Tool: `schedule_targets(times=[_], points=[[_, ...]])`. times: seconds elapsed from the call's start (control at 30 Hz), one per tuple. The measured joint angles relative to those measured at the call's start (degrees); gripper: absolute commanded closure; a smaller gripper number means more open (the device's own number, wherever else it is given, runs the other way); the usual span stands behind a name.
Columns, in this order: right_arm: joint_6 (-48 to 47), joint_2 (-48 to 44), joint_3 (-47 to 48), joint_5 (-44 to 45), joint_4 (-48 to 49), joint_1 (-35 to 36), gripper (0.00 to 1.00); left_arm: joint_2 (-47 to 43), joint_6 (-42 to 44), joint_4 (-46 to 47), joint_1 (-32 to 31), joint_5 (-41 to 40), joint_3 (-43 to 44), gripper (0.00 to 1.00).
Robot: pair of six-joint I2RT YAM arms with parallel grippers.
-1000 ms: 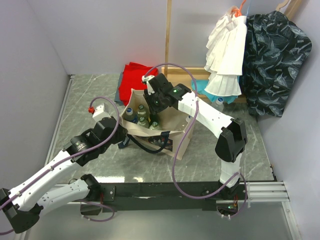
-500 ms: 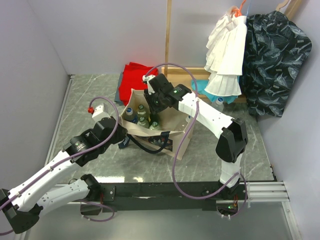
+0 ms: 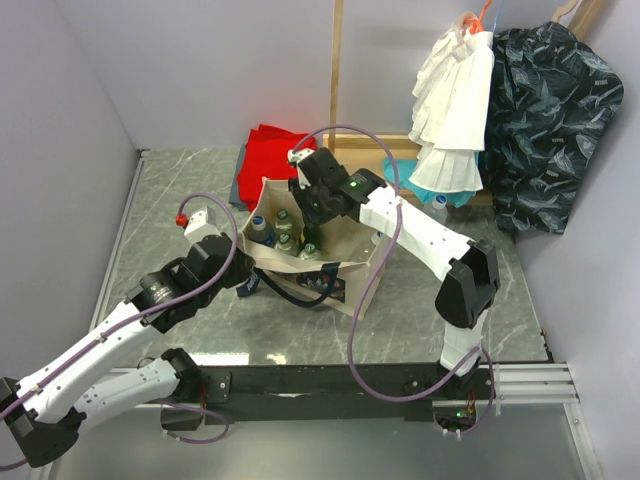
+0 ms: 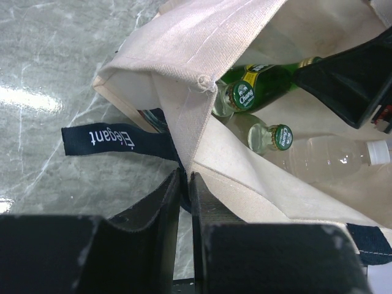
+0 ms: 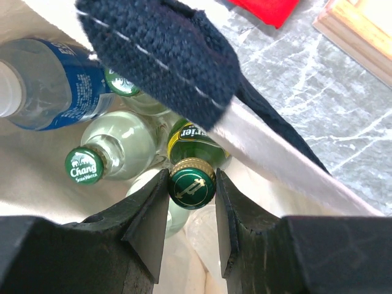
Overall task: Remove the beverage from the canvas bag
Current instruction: Take out the drink from the canvas bag.
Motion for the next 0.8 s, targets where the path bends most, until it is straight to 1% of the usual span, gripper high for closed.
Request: schedule_targets(times=[0.8], points=[[0.0, -4.1, 0.3, 3.0, -2.4, 0.0, 1.0, 0.1, 0.1, 0.1, 0.0, 0.0, 0.0, 0.83]])
